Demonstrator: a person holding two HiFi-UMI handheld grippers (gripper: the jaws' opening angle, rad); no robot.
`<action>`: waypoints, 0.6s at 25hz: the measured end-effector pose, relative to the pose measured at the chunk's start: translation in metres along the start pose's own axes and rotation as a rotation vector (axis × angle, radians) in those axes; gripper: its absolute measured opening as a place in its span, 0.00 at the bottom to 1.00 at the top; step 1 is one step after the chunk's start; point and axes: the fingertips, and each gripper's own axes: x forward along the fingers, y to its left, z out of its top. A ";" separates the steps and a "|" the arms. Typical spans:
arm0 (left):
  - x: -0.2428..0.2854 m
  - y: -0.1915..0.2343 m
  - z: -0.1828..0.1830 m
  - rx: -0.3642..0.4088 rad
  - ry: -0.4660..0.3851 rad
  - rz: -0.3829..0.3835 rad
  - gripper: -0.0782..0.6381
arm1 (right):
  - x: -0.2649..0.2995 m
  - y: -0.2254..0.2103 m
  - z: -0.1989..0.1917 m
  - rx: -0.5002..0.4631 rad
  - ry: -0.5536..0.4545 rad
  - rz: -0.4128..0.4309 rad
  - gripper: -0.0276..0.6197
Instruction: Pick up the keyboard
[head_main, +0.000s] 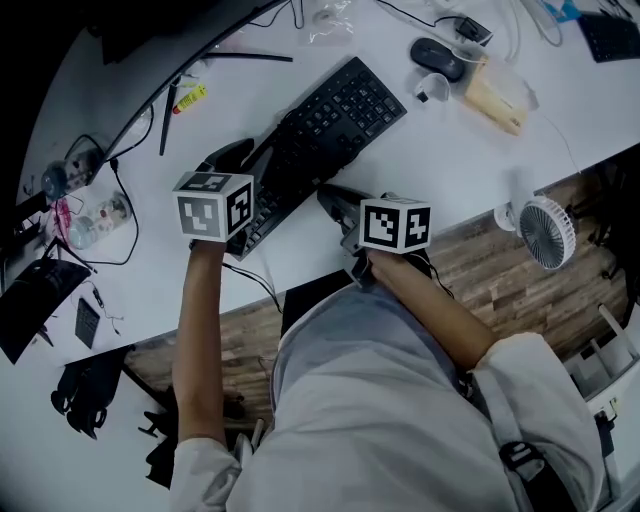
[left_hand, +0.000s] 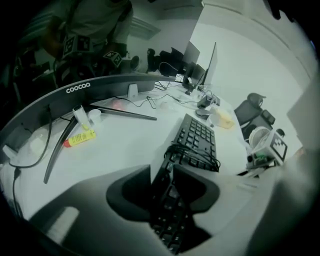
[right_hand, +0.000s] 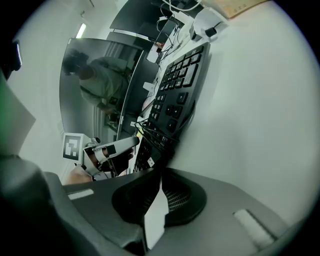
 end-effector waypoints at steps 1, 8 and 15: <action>0.002 0.000 0.000 0.014 0.007 -0.006 0.11 | 0.000 -0.001 0.000 0.003 -0.003 -0.003 0.04; 0.016 -0.015 -0.008 0.097 0.094 -0.130 0.11 | 0.000 0.003 0.002 0.038 -0.024 0.011 0.04; 0.025 -0.019 -0.009 0.099 0.161 -0.221 0.11 | 0.000 0.003 0.003 0.055 -0.019 0.021 0.04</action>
